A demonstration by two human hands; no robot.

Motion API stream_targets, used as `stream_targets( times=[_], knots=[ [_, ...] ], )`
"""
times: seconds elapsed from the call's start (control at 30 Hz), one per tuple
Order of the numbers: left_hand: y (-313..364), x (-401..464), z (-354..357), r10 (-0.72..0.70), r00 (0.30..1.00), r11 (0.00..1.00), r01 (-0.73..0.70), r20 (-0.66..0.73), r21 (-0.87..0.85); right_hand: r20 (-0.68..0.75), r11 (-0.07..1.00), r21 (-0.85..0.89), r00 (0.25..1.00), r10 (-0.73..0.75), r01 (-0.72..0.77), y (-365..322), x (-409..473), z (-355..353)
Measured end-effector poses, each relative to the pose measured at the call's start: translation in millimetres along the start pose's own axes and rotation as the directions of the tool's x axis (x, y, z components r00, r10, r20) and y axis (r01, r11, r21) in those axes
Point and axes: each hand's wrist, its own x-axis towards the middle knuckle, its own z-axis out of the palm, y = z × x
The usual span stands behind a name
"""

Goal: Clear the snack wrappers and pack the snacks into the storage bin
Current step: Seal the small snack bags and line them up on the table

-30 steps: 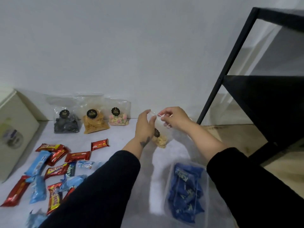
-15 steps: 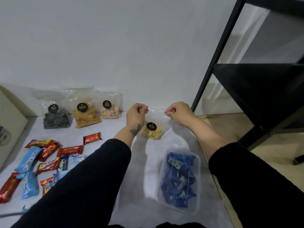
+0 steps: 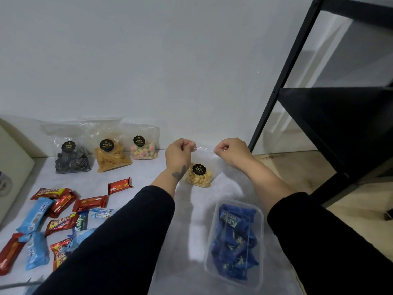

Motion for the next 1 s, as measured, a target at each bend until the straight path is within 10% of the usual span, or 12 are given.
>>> stream_targets(
  times=[1.0],
  knots=[
    [-4.8, -7.7, -5.5, -0.035, 0.999, 0.998, 0.035, 0.001, -0.042, -0.009, 0.995, 0.100, 1.000, -0.013, 0.014, -23.5, 4.0, 29.0]
  ],
)
